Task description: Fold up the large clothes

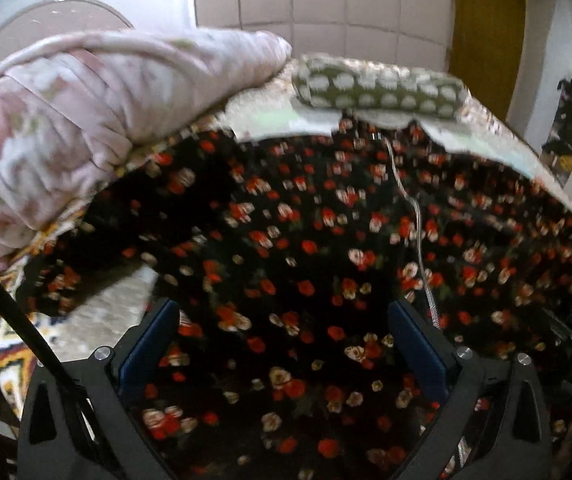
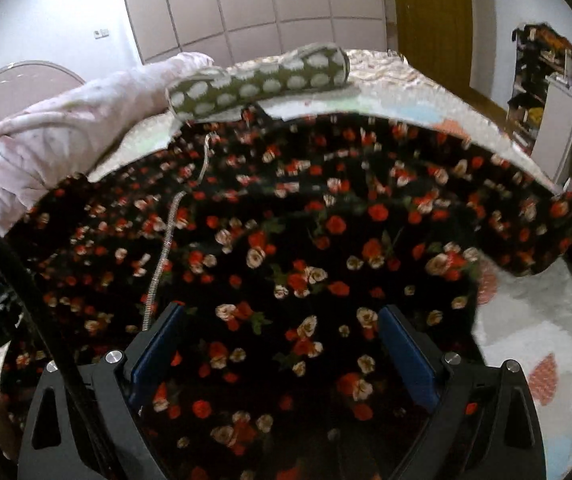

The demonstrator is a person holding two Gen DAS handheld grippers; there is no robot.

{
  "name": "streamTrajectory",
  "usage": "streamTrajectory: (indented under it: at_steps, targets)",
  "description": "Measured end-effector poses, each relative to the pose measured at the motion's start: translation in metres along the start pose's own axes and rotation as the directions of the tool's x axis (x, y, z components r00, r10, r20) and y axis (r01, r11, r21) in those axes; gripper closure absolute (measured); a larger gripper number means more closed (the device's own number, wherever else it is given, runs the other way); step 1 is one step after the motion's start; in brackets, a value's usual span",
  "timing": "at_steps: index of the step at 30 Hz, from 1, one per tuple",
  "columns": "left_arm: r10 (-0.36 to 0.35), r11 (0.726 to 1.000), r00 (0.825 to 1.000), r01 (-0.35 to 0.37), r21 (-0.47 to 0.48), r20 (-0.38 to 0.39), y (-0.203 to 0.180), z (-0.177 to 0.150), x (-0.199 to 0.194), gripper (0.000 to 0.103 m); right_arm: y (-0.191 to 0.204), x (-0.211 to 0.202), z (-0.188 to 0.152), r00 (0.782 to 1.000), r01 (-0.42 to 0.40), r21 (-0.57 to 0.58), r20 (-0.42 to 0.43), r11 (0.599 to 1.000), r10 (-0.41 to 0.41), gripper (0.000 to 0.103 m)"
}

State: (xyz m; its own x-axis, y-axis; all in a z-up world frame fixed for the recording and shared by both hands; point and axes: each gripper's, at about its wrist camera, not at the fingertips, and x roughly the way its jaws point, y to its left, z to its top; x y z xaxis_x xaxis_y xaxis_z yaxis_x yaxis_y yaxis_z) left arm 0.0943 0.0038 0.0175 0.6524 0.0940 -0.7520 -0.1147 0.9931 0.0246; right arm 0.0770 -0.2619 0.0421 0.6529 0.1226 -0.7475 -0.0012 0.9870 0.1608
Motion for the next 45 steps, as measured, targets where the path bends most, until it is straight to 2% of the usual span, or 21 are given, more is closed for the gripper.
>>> streamTrajectory:
  at_steps: [5,9,18,20,21,22,23,25,27,29,30,32,33,35,36,38,39,41,43,45]
  targets:
    - [-0.003,1.0,0.997,0.005,0.016,-0.081,-0.007,-0.01,0.037,0.0,-0.001,0.015,-0.003,1.0,0.009,0.014,-0.019,1.0,-0.008,0.004]
    - [-0.016,1.0,0.987,0.015,-0.003,-0.157,-0.006,-0.018,0.059,0.0,-0.002,0.024,-0.003,0.999,0.028,0.026,-0.03,0.999,-0.027,0.004]
    - [0.011,1.0,0.981,-0.01,0.005,-0.195,-0.011,-0.017,0.064,0.0,0.009,0.035,-0.005,0.993,0.095,-0.043,-0.063,0.995,-0.098,0.0]
    - [-0.022,0.999,0.978,0.028,0.022,-0.209,-0.006,-0.014,0.06,0.001,0.012,0.036,-0.006,0.991,0.111,-0.057,-0.066,0.992,-0.115,0.0]
    - [-0.051,0.998,0.975,0.057,0.021,-0.214,-0.002,-0.013,0.056,0.005,0.012,0.036,-0.006,0.991,0.113,-0.059,-0.067,0.992,-0.117,0.0]
    - [-0.074,0.997,0.973,0.077,0.006,-0.217,0.006,-0.012,0.047,0.021,0.012,0.036,-0.006,0.991,0.112,-0.058,-0.066,0.992,-0.116,0.0]
    - [-0.103,0.995,0.972,0.1,-0.026,-0.209,0.021,-0.011,0.034,0.032,0.011,0.035,-0.007,0.991,0.111,-0.056,-0.066,0.992,-0.114,0.0]
    - [-0.138,0.989,0.977,0.127,-0.075,-0.162,0.051,-0.01,0.011,0.032,0.012,0.036,-0.007,0.991,0.113,-0.058,-0.066,0.992,-0.117,0.0]
    - [-0.095,0.989,0.992,0.084,-0.12,-0.089,0.091,-0.01,-0.013,0.031,0.013,0.036,-0.007,0.99,0.117,-0.061,-0.067,0.991,-0.121,0.0]
    - [-0.009,0.984,0.999,0.002,-0.177,-0.039,0.139,-0.011,-0.027,0.018,0.013,0.036,-0.007,0.99,0.119,-0.062,-0.067,0.991,-0.123,0.0]
    - [0.046,0.974,0.999,-0.051,-0.22,-0.029,0.168,-0.013,-0.029,0.015,0.013,0.035,-0.007,0.99,0.119,-0.062,-0.067,0.991,-0.124,0.0]
    - [0.13,0.939,0.989,-0.147,-0.311,-0.074,0.225,-0.019,-0.02,0.015,0.013,0.036,-0.007,0.99,0.121,-0.063,-0.067,0.991,-0.125,0.0]
    - [0.145,0.92,0.984,-0.171,-0.352,-0.099,0.246,-0.023,-0.014,0.015,0.013,0.036,-0.007,0.99,0.12,-0.063,-0.067,0.991,-0.124,0.0]
    - [0.125,0.87,0.98,-0.184,-0.458,-0.156,0.293,-0.032,0.003,0.015,0.013,0.036,-0.007,0.99,0.121,-0.063,-0.067,0.991,-0.125,0.0]
    - [0.071,0.834,0.978,-0.164,-0.526,-0.194,0.316,-0.039,0.015,0.015,0.013,0.036,-0.007,0.99,0.121,-0.064,-0.067,0.991,-0.126,0.0]
    - [-0.025,0.788,0.981,-0.1,-0.608,-0.194,0.338,-0.048,0.027,0.015,0.013,0.037,-0.008,0.99,0.123,-0.065,-0.068,0.99,-0.127,0.0]
    - [-0.044,0.778,0.984,-0.075,-0.624,-0.174,0.341,-0.05,0.027,0.015,0.014,0.037,-0.008,0.989,0.125,-0.066,-0.068,0.99,-0.129,0.0]
    - [-0.076,0.775,0.988,-0.024,-0.632,-0.131,0.34,-0.047,0.029,0.015,0.014,0.037,-0.008,0.988,0.131,-0.069,-0.07,0.989,-0.135,0.0]
    - [-0.132,0.76,0.986,0.032,-0.649,-0.105,0.341,-0.043,0.039,0.015,0.016,0.039,-0.007,0.987,0.138,-0.073,-0.071,0.988,-0.143,0.0]
    - [-0.137,0.745,0.985,0.032,-0.666,-0.107,0.339,-0.037,0.051,0.02,0.016,0.039,-0.007,0.986,0.144,-0.077,-0.073,0.987,-0.149,0.0]
